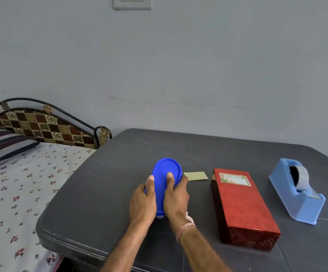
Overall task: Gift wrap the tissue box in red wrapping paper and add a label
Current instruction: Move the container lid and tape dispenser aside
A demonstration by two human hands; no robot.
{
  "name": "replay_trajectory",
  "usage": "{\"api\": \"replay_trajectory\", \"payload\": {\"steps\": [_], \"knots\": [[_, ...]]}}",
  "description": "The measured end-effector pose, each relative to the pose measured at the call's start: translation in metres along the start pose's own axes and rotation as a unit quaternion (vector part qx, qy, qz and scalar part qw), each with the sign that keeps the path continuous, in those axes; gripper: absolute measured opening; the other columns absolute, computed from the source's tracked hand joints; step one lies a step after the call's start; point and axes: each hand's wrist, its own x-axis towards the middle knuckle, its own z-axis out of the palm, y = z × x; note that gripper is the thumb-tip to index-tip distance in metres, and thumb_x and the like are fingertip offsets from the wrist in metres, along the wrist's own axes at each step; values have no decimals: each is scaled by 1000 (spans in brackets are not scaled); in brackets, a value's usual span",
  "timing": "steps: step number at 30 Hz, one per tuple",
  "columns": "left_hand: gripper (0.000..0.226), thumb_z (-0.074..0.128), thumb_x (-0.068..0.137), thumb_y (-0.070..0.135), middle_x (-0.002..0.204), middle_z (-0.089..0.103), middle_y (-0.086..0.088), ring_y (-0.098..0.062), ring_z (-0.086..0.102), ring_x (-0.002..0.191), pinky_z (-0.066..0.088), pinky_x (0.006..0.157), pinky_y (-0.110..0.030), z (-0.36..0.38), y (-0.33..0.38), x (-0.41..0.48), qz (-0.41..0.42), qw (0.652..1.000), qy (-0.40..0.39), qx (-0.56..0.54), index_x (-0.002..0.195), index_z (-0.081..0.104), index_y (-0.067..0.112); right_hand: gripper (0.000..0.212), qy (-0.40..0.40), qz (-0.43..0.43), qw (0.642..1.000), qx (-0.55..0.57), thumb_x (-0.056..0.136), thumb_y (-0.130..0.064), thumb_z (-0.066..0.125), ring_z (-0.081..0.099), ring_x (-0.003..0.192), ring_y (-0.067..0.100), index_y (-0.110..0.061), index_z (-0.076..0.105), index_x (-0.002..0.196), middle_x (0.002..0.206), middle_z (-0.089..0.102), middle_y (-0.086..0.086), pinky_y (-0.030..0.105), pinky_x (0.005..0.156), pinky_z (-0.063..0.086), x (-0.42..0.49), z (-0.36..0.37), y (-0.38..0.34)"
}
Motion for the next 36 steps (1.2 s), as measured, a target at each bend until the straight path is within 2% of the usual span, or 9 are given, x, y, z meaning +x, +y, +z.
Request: {"api": "replay_trajectory", "payload": {"steps": [10,12,15,18,21,27,30,32,36], "knots": [[60,46,105,49,77,65,-19,-33,60,72,42,66,-39,-30,-13,61,-25,996,1,-89,79,61,-3,40,-288,30,950,116,101,-5,49,67,120,16,-18,55,139,129,71,0,39,109,50,25,16,10],[45,58,102,40,74,64,-8,-26,60,74,45,68,-39,-40,-18,75,-8,995,-4,-104,74,64,6,32,-309,31,940,143,106,-8,51,66,123,21,-10,58,137,129,72,5,41,111,49,31,20,8],[24,70,97,29,84,74,5,-18,71,89,59,82,-39,-52,-18,93,-8,994,3,-113,75,74,21,29,-303,33,941,147,104,-17,59,66,123,24,-6,63,131,127,73,8,41,110,49,37,28,2],[8,72,95,19,96,76,-2,-20,72,92,56,73,-32,-55,-11,102,-23,992,3,-126,93,79,17,31,-301,25,946,113,99,-16,67,69,117,19,-11,65,129,122,75,3,30,100,55,38,37,3],[29,71,94,14,110,73,-5,-13,68,88,53,67,-26,-61,-13,100,-39,991,-32,-124,123,72,10,33,-283,19,954,99,93,-27,74,71,113,17,-14,70,123,117,77,0,38,103,55,34,38,12],[42,72,95,22,127,70,-9,-15,68,97,56,77,-29,-67,-11,89,-29,995,-43,-83,135,65,9,65,-258,33,963,71,68,-65,83,72,107,18,-18,73,111,108,77,0,42,101,57,19,32,3],[60,76,89,45,134,64,-7,-25,58,122,52,100,-45,-61,-1,78,66,992,76,75,139,60,15,33,-236,37,969,66,89,-44,76,62,111,6,-23,65,111,117,65,-13,33,105,52,13,8,-13],[49,76,88,42,121,66,-1,-22,58,114,51,95,-41,-49,12,60,169,972,139,91,129,64,18,56,-208,-3,977,49,91,-41,76,52,128,6,-20,56,139,138,55,-10,31,112,45,17,-19,-21],[31,71,94,38,106,69,4,-4,62,89,45,72,-18,4,47,1,125,985,-88,-86,119,66,19,59,-95,-123,984,-85,90,-36,77,53,134,15,-16,55,142,143,58,-2,36,113,44,19,-100,-36]]}}
